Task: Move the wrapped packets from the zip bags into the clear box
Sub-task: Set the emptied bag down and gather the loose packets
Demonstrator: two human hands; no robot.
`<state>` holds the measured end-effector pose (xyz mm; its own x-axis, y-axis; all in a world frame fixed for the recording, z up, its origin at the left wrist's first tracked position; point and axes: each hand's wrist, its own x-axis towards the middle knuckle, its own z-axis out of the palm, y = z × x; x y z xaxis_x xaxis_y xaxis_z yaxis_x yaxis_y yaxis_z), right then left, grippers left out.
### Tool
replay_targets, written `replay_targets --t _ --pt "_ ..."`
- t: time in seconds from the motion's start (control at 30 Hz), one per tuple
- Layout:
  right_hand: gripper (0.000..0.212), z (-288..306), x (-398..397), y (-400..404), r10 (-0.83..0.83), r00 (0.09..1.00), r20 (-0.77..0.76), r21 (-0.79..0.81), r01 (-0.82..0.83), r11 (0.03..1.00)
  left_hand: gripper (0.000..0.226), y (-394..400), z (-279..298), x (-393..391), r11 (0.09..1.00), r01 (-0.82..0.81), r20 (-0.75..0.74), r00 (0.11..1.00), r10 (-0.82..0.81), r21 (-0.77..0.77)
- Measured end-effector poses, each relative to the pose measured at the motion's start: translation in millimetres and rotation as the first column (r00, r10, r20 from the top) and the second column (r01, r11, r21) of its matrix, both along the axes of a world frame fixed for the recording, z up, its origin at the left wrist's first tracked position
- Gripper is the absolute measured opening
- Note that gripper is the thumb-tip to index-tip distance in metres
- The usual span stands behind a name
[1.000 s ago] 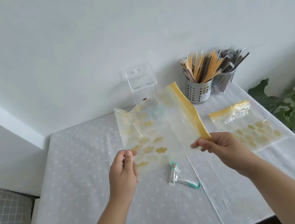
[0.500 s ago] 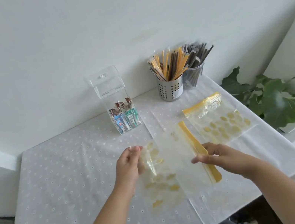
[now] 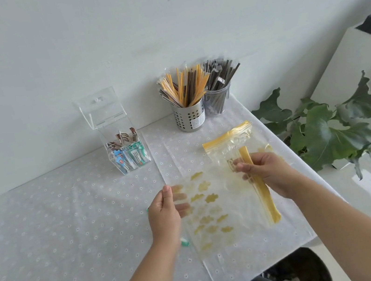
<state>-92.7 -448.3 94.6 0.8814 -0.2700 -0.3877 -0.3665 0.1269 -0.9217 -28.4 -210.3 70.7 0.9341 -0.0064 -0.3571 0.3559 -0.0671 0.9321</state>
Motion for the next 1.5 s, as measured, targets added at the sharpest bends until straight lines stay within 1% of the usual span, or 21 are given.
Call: replay_targets --t 0.1,0.17,0.2,0.27,0.37,0.43,0.5,0.57,0.6,0.63,0.7,0.77,0.87,1.0,1.07,1.17,1.2,1.27,1.37,1.43,1.5 --pt "0.059 -5.8 -13.2 -16.3 0.308 0.943 -0.122 -0.019 -0.313 0.95 0.033 -9.8 -8.4 -7.2 0.981 -0.15 -0.145 0.981 0.132 -0.122" --pt "0.072 -15.9 -23.1 -23.7 0.36 0.91 -0.206 -0.03 -0.374 0.927 0.032 -10.6 -12.5 -8.1 0.967 -0.193 -0.199 0.967 0.158 -0.168" --pt "0.072 -19.3 -25.5 -26.7 0.349 0.907 -0.236 -0.063 -0.372 0.926 0.031 -10.5 -13.8 -8.7 0.967 -0.187 -0.215 0.965 0.149 -0.171" --pt "0.063 -21.5 -20.5 -37.6 0.307 0.907 -0.29 -0.228 -0.377 0.898 0.026 -9.6 -17.0 -11.7 0.981 -0.125 -0.23 0.969 0.088 -0.15" --pt "0.039 -16.5 12.6 -63.0 0.178 0.923 -0.342 -0.545 -0.35 0.762 0.015 -5.9 -24.8 -19.6 0.999 0.034 -0.23 0.972 -0.041 -0.035" --pt "0.019 -12.5 40.9 -72.7 0.079 0.95 -0.301 -0.701 -0.277 0.657 0.011 -5.4 -29.8 -29.3 0.981 0.186 -0.263 0.95 -0.168 0.046" --pt "0.011 -13.5 63.3 -68.8 0.044 0.973 -0.226 -0.84 -0.218 0.497 0.013 -10.3 -32.6 -41.5 0.927 0.36 -0.323 0.895 -0.309 0.11" --pt "0.018 -19.9 75.4 -53.1 0.061 0.983 -0.173 -0.934 -0.183 0.306 0.017 -19.5 -36.9 -52.7 0.835 0.523 -0.37 0.819 -0.438 0.17" --pt "0.022 -26.1 77.3 -42.1 0.076 0.985 -0.157 -0.948 -0.171 0.267 0.02 -24.8 -40.8 -56.9 0.772 0.595 -0.378 0.783 -0.494 0.224" --pt "0.024 -34.6 75.8 -29.6 0.092 0.982 -0.164 -0.944 -0.183 0.274 0.022 -29.9 -44.5 -59.9 0.695 0.657 -0.378 0.747 -0.547 0.292" --pt "0.03 -58.7 63.6 -5.3 0.112 0.964 -0.241 -0.904 -0.265 0.336 0.025 -37.4 -54.5 -61.0 0.544 0.736 -0.394 0.676 -0.623 0.402" --pt "0.041 -85.9 43.8 10.8 0.117 0.927 -0.357 -0.847 -0.374 0.378 0.027 -39.4 -62.0 -55.6 0.47 0.771 -0.42 0.632 -0.651 0.43" --pt "0.052 -119.7 13.1 14.5 0.155 0.848 -0.507 -0.756 -0.524 0.391 0.03 -30.0 -69.2 -43.9 0.485 0.754 -0.414 0.652 -0.635 0.443" --pt "0.054 -138.8 -4.2 -0.6 0.19 0.793 -0.579 -0.718 -0.606 0.342 0.025 2.8 -74.2 -28.9 0.558 0.646 -0.332 0.756 -0.565 0.521" --pt "0.055 -137.0 -1.9 0.5 0.182 0.804 -0.566 -0.724 -0.59 0.358 0.019 25.2 -72.5 -20.6 0.613 0.541 -0.264 0.832 -0.487 0.576" --pt "0.052 -123.2 8.4 23.5 0.15 0.875 -0.461 -0.798 -0.482 0.362 0.01 61.4 -69.9 -3.9 0.67 0.371 -0.148 0.918 -0.367 0.642" --pt "0.049 -117.3 10.9 33.2 0.179 0.891 -0.417 -0.823 -0.453 0.343 0.009 69.5 -68.4 2.8 0.669 0.334 -0.116 0.93 -0.349 0.664" --pt "0.04 -107.8 17.6 60.8 0.348 0.869 -0.351 -0.837 -0.458 0.301 0.012 87.3 -70.8 17.2 0.651 0.284 -0.077 0.942 -0.328 0.704" --pt "0.031 -101.2 26.3 110.6 0.597 0.724 -0.346 -0.789 -0.569 0.234 0.031 101.5 -78.9 32.8 0.598 0.315 -0.142 0.937 -0.319 0.737" --pt "0.034 -102.4 31.0 140.4 0.632 0.659 -0.408 -0.742 -0.643 0.192 0.036 102.7 -83.7 36.2 0.565 0.368 -0.194 0.918 -0.345 0.739" --pt "0.036 -109.1 35.3 159.3 0.601 0.656 -0.457 -0.729 -0.663 0.169 0.032 100.4 -86.7 35.7 0.524 0.405 -0.202 0.893 -0.402 0.749"
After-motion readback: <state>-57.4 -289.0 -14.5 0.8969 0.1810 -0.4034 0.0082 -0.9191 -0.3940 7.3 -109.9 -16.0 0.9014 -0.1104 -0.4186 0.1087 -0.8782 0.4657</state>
